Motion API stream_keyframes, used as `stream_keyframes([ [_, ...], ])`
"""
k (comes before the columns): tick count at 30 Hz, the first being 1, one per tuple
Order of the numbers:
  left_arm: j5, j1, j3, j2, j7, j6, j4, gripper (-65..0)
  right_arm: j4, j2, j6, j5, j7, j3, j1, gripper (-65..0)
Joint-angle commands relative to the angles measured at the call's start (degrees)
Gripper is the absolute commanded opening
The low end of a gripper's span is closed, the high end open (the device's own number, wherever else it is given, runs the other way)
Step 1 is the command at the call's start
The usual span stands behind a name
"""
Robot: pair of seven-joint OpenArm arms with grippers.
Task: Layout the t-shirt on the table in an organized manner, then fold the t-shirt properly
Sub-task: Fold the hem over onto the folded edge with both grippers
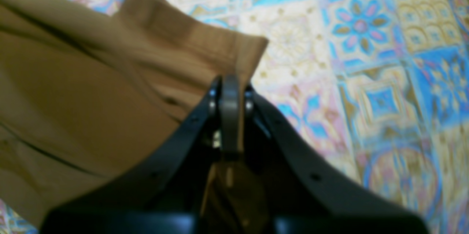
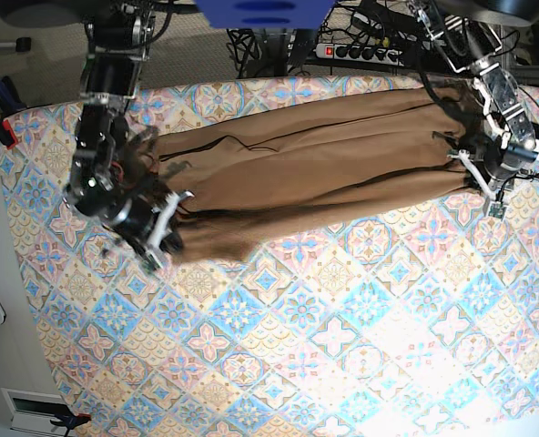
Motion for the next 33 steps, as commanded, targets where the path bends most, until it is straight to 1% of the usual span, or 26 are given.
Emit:
stream_keyframes([
  [1, 0.33, 0.2, -0.23, -1.05, -0.77, 0.32, 2.24, -65.0, 1.95, 0.71, -0.24, 0.24, 0.93, 1.16, 1.15, -65.0],
  [5, 0.33, 1.34, -0.23, -0.96, -0.77, 0.32, 4.35, -65.0, 5.11, 0.71, -0.06, 0.24, -2.67, 3.27, 0.45, -65.0],
  [7, 0.33, 1.69, -0.31, -0.61, -0.77, 0.32, 4.78, -65.0, 7.14, 0.71, 0.02, 0.42, -3.28, 4.76, -0.6, -65.0],
  [11, 0.33, 4.15, -0.31, 0.1, -0.77, 0.32, 8.48, -65.0, 10.3, 0.71, 0.02, 0.42, -3.37, 6.17, -3.42, -65.0],
  [15, 0.33, 6.61, -0.31, 0.18, -0.77, 0.32, 11.64, -65.0, 10.83, 0.71, 0.02, 0.42, -3.37, 6.17, -7.28, -65.0],
  [19, 0.33, 7.4, -0.31, 0.18, -0.77, 0.32, 11.73, -65.0, 10.92, 0.71, 0.02, 0.42, -3.37, 6.52, -11.15, -65.0],
  [23, 0.33, 9.43, -0.31, 0.18, -0.86, 0.32, 11.91, -65.0, 12.32, 0.45, 0.02, 0.5, -3.37, 9.95, -14.32, -65.0],
  [30, 0.33, 11.89, -0.31, 0.18, -0.86, 0.32, 11.91, -65.0, 13.38, 0.45, 0.02, 0.5, -3.37, 13.2, -18.1, -65.0],
  [33, 0.33, 12.5, -0.31, 0.18, -0.86, 0.32, 11.99, -65.0, 13.47, 0.45, 0.02, 1.12, -3.37, 13.64, -18.19, -65.0],
])
